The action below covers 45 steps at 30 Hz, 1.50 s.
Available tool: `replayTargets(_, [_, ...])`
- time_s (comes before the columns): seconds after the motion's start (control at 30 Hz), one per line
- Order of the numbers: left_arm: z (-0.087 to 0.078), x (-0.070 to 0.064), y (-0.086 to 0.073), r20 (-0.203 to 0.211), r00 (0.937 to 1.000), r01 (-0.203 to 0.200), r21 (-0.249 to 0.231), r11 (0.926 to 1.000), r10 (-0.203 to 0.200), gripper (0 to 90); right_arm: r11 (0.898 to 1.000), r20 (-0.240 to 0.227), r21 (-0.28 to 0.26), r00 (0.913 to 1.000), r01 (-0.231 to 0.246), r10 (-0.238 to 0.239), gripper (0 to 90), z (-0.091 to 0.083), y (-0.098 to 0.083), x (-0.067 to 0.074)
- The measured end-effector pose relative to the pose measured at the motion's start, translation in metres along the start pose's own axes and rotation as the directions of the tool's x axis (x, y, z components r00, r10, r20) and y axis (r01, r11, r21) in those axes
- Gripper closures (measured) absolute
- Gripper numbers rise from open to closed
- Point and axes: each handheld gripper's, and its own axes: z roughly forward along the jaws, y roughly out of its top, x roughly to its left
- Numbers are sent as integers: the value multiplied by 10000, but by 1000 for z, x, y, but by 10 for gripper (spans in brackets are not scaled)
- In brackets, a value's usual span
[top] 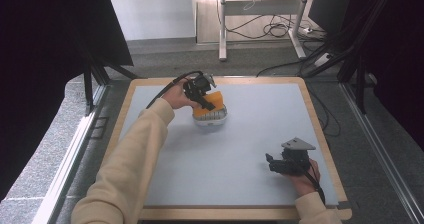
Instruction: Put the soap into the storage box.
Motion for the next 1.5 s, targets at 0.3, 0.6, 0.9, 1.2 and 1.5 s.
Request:
replayTargets(0.3, [9,4,7,133,9992,-389,251,9989,386,618,10000,36,-4,10000,-36,36,166,0,-1,-2])
replayTargets(0.6, [18,11,1,318,9983,-505,610,9969,486,618,10000,22,-12,10000,-31,31,166,0,-1,-1])
replayTargets(0.9, [31,15,-1,668,9957,-685,746,9949,635,618,10000,58,33,10000,-45,44,166,1,-1,-2])
replayTargets(1.2, [43,18,-1,730,9950,-744,852,9936,682,618,10000,82,7,10000,-10,10,166,0,-2,-3])
replayTargets(1.5, [40,18,0,359,9979,-558,534,9970,540,509,10000,70,28,10000,-4,3,166,1,-2,-3])
